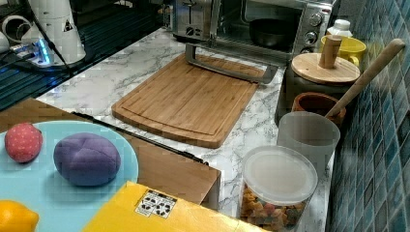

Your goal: Close the oven.

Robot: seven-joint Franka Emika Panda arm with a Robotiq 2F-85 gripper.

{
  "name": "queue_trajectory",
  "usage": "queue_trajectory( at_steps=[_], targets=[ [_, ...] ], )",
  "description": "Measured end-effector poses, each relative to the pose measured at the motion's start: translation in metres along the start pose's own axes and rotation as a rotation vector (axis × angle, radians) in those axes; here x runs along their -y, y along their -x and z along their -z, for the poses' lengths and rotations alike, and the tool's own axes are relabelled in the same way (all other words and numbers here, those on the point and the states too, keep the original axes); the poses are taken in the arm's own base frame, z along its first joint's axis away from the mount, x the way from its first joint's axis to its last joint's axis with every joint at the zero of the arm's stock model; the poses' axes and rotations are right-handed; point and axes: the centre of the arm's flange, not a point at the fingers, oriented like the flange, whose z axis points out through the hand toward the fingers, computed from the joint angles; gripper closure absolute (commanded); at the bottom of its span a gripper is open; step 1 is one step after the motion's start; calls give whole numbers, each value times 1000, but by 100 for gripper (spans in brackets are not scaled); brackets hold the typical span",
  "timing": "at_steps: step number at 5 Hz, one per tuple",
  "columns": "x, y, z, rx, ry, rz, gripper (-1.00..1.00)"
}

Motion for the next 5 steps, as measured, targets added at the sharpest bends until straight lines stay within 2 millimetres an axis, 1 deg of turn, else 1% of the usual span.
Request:
queue_trajectory(
  at_steps=[1, 2, 3, 4, 5],
  targets=[
    [2, -1, -2, -4, -4, 1, 100],
    [3, -2, -8, 2, 4, 3, 100],
    [4, -3, -23, 42, 36, 22, 100],
    [3, -4, -41, 54, -1, 133, 100],
    [-5, 3, -64, 152, -154, 230, 100]
  ],
)
